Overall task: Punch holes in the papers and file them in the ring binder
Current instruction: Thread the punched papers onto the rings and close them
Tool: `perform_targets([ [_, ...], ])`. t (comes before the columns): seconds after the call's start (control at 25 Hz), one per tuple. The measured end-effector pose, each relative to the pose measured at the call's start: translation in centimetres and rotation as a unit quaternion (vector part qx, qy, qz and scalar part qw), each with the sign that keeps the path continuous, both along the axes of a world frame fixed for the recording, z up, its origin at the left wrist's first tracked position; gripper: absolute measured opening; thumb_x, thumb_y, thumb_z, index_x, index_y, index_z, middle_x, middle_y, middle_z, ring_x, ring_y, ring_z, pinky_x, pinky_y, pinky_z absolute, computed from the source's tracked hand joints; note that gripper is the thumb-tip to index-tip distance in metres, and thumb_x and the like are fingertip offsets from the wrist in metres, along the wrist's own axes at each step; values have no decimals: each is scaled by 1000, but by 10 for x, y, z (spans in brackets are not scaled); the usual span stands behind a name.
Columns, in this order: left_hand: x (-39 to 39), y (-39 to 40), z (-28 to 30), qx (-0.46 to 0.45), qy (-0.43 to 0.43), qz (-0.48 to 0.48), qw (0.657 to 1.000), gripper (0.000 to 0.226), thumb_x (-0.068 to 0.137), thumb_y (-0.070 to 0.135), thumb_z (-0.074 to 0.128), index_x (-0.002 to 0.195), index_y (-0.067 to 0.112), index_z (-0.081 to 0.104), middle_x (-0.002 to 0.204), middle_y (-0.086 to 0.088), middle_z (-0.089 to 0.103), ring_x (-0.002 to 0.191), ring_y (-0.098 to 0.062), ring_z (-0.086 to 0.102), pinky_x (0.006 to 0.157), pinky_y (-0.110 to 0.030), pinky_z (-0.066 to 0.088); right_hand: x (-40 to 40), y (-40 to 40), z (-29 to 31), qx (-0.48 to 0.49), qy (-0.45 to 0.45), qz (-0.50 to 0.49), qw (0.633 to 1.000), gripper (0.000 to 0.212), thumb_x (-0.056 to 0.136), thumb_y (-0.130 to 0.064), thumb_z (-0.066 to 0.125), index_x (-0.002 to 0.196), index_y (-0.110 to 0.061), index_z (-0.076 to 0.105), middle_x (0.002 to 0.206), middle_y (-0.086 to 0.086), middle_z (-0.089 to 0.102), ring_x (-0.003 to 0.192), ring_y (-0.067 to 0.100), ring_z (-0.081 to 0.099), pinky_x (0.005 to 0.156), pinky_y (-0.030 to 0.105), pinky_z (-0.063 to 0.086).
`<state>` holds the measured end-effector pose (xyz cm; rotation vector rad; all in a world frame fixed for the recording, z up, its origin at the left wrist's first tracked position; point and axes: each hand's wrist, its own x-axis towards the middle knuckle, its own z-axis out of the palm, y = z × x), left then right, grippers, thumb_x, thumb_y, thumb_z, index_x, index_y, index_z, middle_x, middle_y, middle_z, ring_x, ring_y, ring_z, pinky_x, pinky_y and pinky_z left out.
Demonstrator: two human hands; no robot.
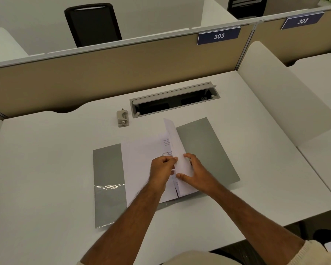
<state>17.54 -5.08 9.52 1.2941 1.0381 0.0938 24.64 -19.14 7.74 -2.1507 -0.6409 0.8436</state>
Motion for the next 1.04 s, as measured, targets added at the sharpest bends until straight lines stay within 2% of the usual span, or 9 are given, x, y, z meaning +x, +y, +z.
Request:
perform_targets([
  [0.2, -1, 2, 2, -6, -5, -18, 1000, 18, 89, 27, 80, 95, 10, 77, 105, -3, 78, 93, -23, 75, 75, -32, 64, 4, -2, -8, -2, -2, -3, 1000, 92, 82, -55, 72, 152, -32, 18, 155, -1, 32, 130, 21, 46, 104, 39, 49],
  [0.32, -2, 3, 4, -7, -3, -25, 1000, 23, 85, 29, 83, 88, 8, 74, 102, -4, 78, 92, -24, 74, 64, -25, 60, 6, -2, -11, -4, 2, -2, 1000, 94, 81, -57, 72, 153, -32, 17, 157, -2, 30, 133, 21, 45, 106, 40, 48],
  [0.44, -2, 3, 7, -7, 0, -25, 1000, 26, 83, 30, 85, 80, 9, 69, 95, -1, 76, 83, -17, 70, 55, -20, 53, 7, -2, -13, -4, 6, -3, 1000, 93, 82, -57, 71, 153, -33, 17, 156, -3, 31, 131, 19, 45, 103, 36, 48],
  [0.6, -2, 6, 10, 3, 5, -21, 1000, 31, 81, 35, 86, 73, 13, 65, 81, 3, 72, 77, -15, 66, 60, -27, 53, 10, -4, -13, 0, 17, -4, 1000, 93, 83, -54, 72, 154, -32, 15, 156, -2, 31, 132, 19, 45, 103, 37, 48],
  [0.72, -5, 11, 12, 20, -1, -15, 1000, 34, 81, 36, 86, 74, 10, 64, 72, 3, 68, 72, -14, 63, 57, -25, 52, 13, -7, -13, 9, 33, -6, 999, 94, 82, -57, 71, 154, -35, 15, 156, -4, 31, 135, 19, 44, 106, 39, 47],
  [0.84, -11, 19, 15, 43, -8, -15, 999, 34, 82, 36, 84, 76, 8, 66, 72, 1, 68, 72, -14, 63, 55, -23, 49, 16, -10, -14, 14, 38, -13, 999, 93, 82, -58, 70, 153, -35, 15, 155, -5, 34, 134, 18, 45, 106, 40, 46],
  [1.04, -31, 39, 20, 85, -9, -17, 996, 32, 84, 36, 83, 77, 8, 69, 78, -1, 72, 74, -14, 67, 62, -26, 51, 19, -15, -15, 21, 31, -27, 999, 89, 87, -49, 71, 154, -32, 15, 154, -4, 36, 131, 16, 46, 108, 40, 46],
])
